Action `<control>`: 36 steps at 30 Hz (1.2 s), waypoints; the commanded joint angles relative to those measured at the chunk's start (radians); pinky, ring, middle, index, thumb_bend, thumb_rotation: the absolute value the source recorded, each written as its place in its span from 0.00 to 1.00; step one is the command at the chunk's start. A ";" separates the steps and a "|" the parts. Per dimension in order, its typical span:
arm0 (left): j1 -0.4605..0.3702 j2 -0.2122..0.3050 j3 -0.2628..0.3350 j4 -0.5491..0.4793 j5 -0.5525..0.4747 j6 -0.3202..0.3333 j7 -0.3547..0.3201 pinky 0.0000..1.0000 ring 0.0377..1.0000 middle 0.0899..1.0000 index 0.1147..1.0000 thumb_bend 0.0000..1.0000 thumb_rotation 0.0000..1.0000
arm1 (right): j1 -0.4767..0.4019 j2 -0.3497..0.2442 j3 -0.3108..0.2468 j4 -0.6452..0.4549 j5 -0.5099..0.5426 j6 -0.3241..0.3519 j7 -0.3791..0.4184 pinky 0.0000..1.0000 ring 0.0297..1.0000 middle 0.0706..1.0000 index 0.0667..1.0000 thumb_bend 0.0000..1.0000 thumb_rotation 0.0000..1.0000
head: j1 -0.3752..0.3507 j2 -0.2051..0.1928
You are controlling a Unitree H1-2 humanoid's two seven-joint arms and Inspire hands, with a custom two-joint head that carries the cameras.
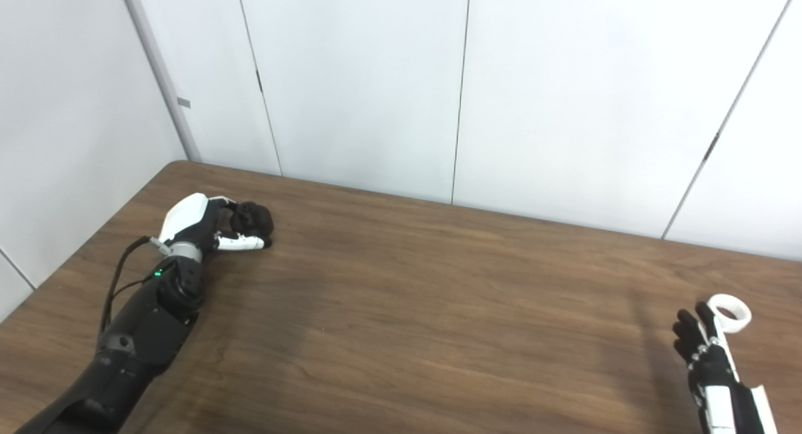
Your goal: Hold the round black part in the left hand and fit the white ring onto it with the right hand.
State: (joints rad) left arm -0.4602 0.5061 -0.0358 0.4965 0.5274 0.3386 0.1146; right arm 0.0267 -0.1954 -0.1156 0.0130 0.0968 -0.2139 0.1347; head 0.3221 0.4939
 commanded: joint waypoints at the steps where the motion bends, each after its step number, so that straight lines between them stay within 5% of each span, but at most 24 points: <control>1: -0.059 0.032 0.013 -0.001 -0.007 -0.029 0.032 1.00 0.96 0.88 0.69 0.93 0.32 | 0.095 0.044 0.015 0.083 0.005 -0.008 -0.011 0.95 0.94 0.94 0.98 0.57 1.00 | -0.002 0.003; 23: -0.065 0.023 0.010 0.009 -0.038 -0.041 0.061 1.00 0.94 0.86 0.68 0.88 0.29 | 0.097 0.039 0.014 0.092 0.017 -0.024 -0.001 0.93 0.92 0.93 0.97 0.57 1.00 | -0.005 0.004; 31: -0.066 0.021 0.016 0.025 -0.044 -0.074 0.084 1.00 0.92 0.82 0.58 0.83 0.22 | 0.099 0.039 0.014 0.090 0.014 -0.024 -0.004 0.93 0.91 0.92 0.96 0.57 1.00 | -0.008 0.008; 32: -0.065 0.020 0.018 0.025 -0.047 -0.081 0.087 1.00 0.91 0.81 0.54 0.82 0.20 | 0.099 0.040 0.013 0.090 0.018 -0.023 -0.003 0.93 0.91 0.93 0.97 0.57 1.00 | -0.008 0.008; 33: -0.064 0.018 0.022 0.023 -0.052 -0.086 0.089 1.00 0.91 0.80 0.47 0.64 0.12 | 0.099 0.040 0.012 0.090 0.021 -0.023 -0.002 0.93 0.92 0.93 0.97 0.57 1.00 | -0.008 0.008; 36: -0.059 0.013 0.031 0.017 -0.068 -0.097 0.092 1.00 0.90 0.76 0.42 0.53 0.06 | 0.100 0.038 0.013 0.091 0.008 -0.032 -0.007 0.92 0.91 0.92 0.96 0.57 1.00 | -0.009 0.009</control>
State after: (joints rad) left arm -0.4726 0.5012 -0.0185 0.5273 0.4616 0.2659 0.1765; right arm 0.0299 -0.1957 -0.1170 0.0112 0.1014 -0.2306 0.1349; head 0.3114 0.5016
